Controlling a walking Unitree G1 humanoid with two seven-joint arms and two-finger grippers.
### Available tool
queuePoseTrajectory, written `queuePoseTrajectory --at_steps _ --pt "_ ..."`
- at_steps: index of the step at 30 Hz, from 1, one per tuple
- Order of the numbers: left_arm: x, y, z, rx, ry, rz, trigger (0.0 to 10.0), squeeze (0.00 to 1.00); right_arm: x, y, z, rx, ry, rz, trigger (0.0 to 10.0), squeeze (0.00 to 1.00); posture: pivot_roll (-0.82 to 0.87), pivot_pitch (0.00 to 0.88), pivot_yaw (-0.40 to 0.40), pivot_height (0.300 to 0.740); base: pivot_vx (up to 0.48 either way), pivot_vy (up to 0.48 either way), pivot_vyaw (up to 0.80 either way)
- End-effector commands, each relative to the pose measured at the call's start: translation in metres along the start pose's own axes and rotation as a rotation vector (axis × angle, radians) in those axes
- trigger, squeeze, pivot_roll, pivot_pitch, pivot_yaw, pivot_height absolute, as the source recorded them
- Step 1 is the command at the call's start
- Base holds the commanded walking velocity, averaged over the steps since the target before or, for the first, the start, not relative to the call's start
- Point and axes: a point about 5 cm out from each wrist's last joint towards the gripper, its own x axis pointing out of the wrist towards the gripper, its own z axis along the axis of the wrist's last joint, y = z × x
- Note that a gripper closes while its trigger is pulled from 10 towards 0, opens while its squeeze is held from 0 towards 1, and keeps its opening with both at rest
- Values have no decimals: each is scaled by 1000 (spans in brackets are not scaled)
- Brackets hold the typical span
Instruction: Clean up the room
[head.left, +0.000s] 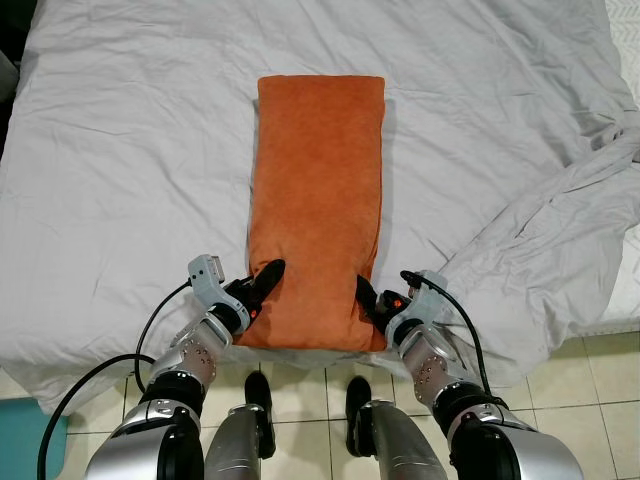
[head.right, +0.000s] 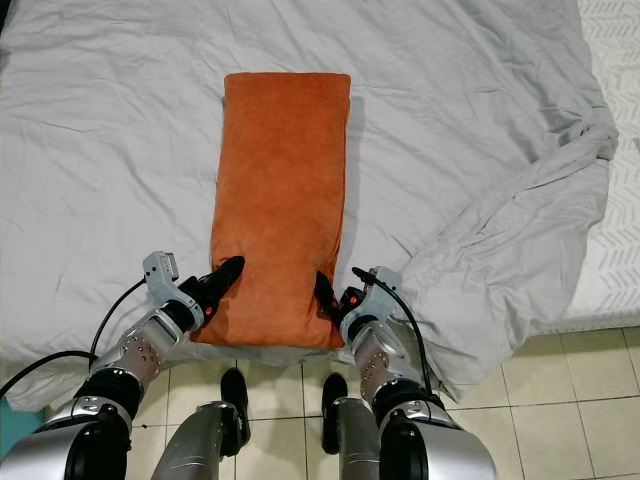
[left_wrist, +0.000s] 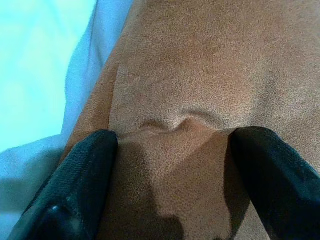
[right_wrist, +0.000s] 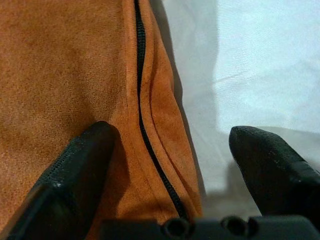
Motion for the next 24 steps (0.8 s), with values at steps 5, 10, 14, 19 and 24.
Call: queuePoseTrajectory --at_steps 5,10,14,19,24 --pt "-5 -3 -53 -73 177 -14 10000 0 4 17 -14 63 52 24 10000 0 149 628 -24 740 0 0 0" --pt "-6 -3 -55 -77 174 -8 10000 0 6 4 24 35 -75 21 10000 0 131 629 -42 740 0 0 0" --pt "-6 -3 -55 -83 165 -4 10000 0 6 4 45 -62 -136 79 10000 0 129 635 -48 740 0 0 0" --pt "-8 -2 -57 -84 168 1 10000 0 5 2 59 -83 -191 103 10000 0 126 638 -53 740 0 0 0" --pt "-10 1 -59 -82 173 9 10000 0 5 5 60 -58 -195 146 10000 0 121 642 -58 740 0 0 0"
